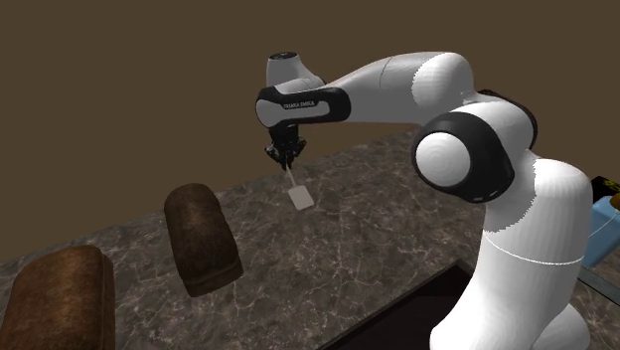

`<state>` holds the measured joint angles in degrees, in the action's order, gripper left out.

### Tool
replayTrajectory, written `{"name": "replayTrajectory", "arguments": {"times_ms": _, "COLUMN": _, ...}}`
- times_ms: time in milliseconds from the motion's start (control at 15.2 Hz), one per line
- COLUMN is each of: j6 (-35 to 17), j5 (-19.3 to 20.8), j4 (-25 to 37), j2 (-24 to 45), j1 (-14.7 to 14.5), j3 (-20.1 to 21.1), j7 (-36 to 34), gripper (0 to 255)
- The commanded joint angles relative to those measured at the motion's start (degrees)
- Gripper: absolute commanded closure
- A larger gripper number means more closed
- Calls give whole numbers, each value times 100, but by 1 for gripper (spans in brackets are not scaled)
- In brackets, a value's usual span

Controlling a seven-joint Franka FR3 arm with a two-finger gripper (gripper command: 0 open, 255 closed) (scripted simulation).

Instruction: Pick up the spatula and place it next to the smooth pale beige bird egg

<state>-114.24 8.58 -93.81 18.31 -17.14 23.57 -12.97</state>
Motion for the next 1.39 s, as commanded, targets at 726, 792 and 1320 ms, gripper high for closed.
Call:
{"name": "replayTrajectory", "arguments": {"times_ms": 726, "j6": 340, "j5": -392, "j4": -370, "j2": -790, "j1": 430, "j3": -72, "j7": 594, "gripper": 255}}
{"name": "replayTrajectory", "arguments": {"times_ms": 792, "j6": 287, "j5": -469, "j4": -565, "j2": -948, "j1": 526, "j3": -108, "j7": 737, "gripper": 255}}
{"name": "replayTrajectory", "arguments": {"times_ms": 1320, "j6": 26, "j5": -966, "j4": -1815, "j2": -2014, "j1": 1138, "j3": -560, "j7": 1935, "gripper": 255}}
